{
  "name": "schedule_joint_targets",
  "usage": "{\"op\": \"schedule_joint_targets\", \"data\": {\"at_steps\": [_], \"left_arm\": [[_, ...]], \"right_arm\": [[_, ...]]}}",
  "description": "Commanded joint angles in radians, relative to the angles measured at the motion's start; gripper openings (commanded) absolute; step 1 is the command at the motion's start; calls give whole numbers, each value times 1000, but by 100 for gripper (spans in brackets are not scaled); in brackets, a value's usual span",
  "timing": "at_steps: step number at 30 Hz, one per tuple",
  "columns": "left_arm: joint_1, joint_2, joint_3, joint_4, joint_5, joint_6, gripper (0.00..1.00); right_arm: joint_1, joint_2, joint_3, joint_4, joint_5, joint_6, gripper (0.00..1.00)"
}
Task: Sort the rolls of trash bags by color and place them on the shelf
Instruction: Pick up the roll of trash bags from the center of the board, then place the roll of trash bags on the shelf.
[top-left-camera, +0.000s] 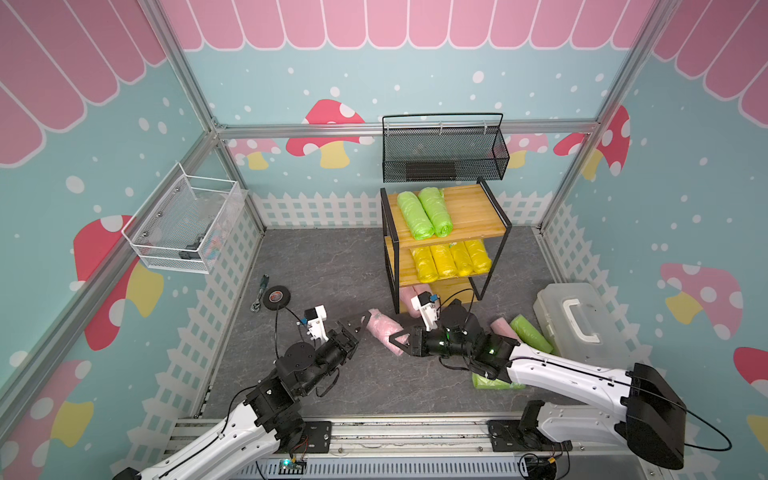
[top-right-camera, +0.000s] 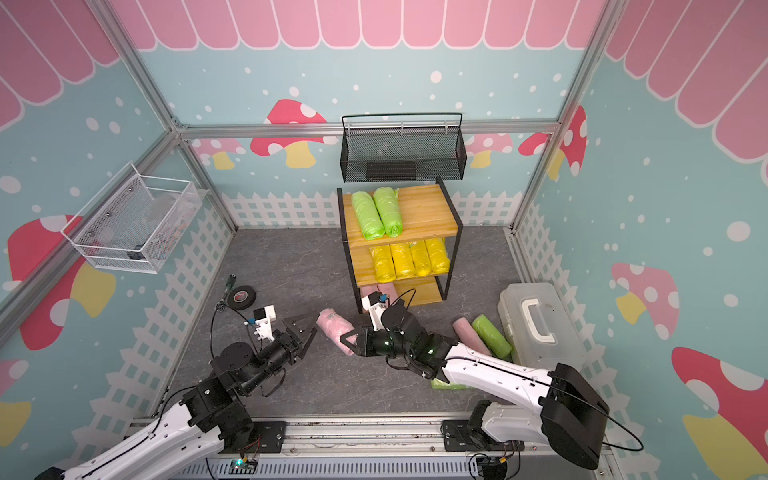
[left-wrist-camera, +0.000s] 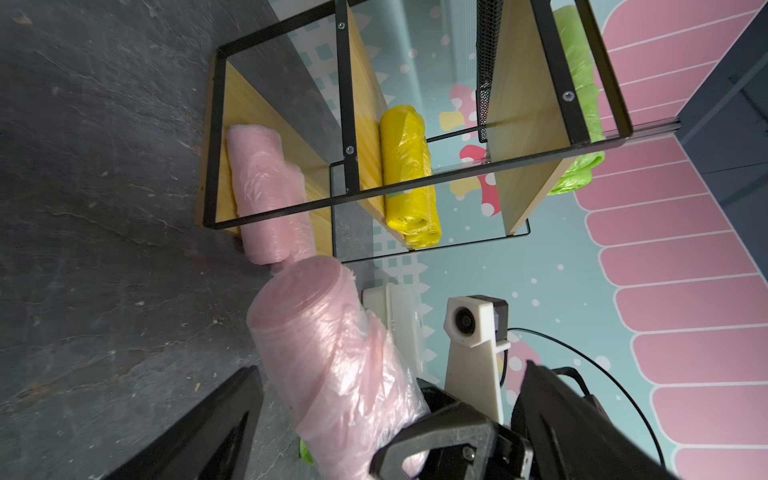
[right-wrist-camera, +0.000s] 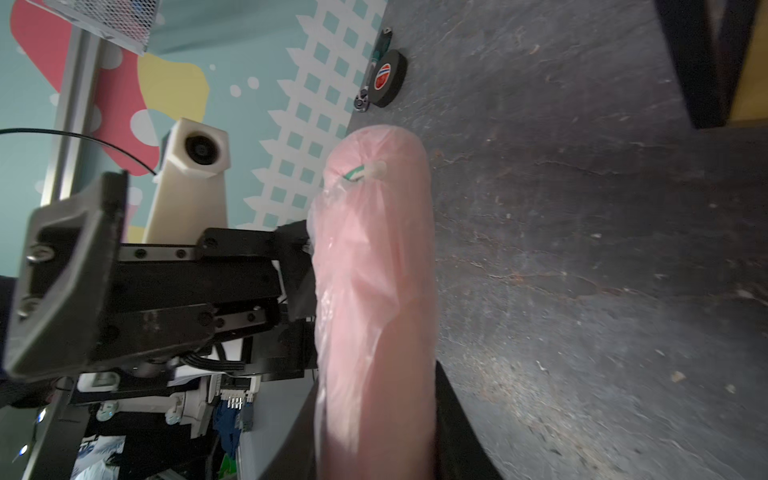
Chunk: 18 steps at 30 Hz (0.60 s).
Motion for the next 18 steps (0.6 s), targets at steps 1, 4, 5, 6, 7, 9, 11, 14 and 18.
{"op": "schedule_joint_targets", "data": {"at_steps": [1,4,5,6,7,9,11,14,18], "left_arm": [[-3,-42,62,-193,-43,91,100],[-3,-67,66,-229,-53,107,99],[-3,-74,64,-234,-53,107,99],[-4,-78,61,-234,-52,107,99],[-3,-79,56,-236,-50,105,99],[-3,-79,49,-236,-50,96,99],[-3,-77,46,-236,-48,90,98],[-3,-71,44,-235,-44,86,98],[-3,-67,43,-236,-41,85,98]], "right_arm": [[-28,-109,-63,34,92,-41,0],[-98,-195,-154,35,113,-37,0],[-131,-222,-184,41,107,-32,0],[-166,-241,-208,45,97,-28,0],[-207,-260,-232,50,82,-25,0],[-287,-282,-271,64,43,-23,0],[-359,-295,-296,85,14,-24,0],[-431,-286,-326,141,-5,-32,0],[-495,-229,-365,289,-18,8,0]]}}
